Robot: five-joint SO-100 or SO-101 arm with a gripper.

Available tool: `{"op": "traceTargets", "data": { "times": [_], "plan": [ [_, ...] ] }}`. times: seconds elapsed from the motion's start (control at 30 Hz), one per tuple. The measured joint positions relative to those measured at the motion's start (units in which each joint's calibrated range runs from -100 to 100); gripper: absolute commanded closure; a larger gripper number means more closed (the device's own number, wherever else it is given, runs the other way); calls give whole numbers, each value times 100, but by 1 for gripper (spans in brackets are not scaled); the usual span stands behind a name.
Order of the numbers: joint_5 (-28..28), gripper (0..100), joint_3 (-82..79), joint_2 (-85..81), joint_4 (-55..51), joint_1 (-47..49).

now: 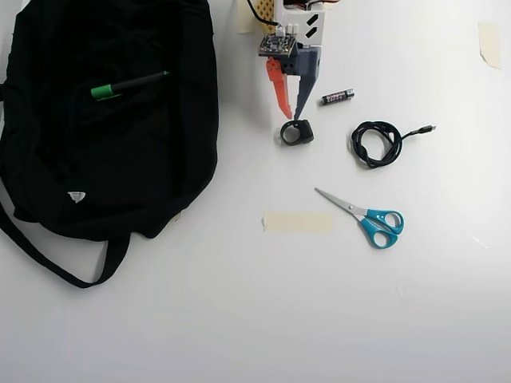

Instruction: Put the green marker into the black bag

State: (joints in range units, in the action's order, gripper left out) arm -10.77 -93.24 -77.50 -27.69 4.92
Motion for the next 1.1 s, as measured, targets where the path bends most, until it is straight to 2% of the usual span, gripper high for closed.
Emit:
{"op": "traceTargets", "data": {
  "times": [0.33, 1.1],
  "plan": [
    [10, 98, -511, -955, 34, -213],
    [0, 98, -519, -1279, -1941, -360]
  ]
}}
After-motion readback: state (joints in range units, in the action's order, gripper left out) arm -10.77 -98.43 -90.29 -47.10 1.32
